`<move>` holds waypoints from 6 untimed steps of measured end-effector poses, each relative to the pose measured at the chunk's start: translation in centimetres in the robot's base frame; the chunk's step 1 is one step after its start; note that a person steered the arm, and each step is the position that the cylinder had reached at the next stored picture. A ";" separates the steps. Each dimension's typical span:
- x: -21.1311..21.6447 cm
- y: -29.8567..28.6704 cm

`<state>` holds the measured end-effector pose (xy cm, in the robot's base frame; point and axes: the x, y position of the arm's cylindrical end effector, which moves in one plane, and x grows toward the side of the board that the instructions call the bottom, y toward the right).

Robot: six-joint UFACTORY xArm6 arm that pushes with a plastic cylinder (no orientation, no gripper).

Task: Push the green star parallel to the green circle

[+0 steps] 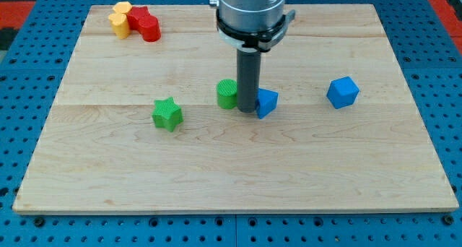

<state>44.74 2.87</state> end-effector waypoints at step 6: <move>-1.9 -17.3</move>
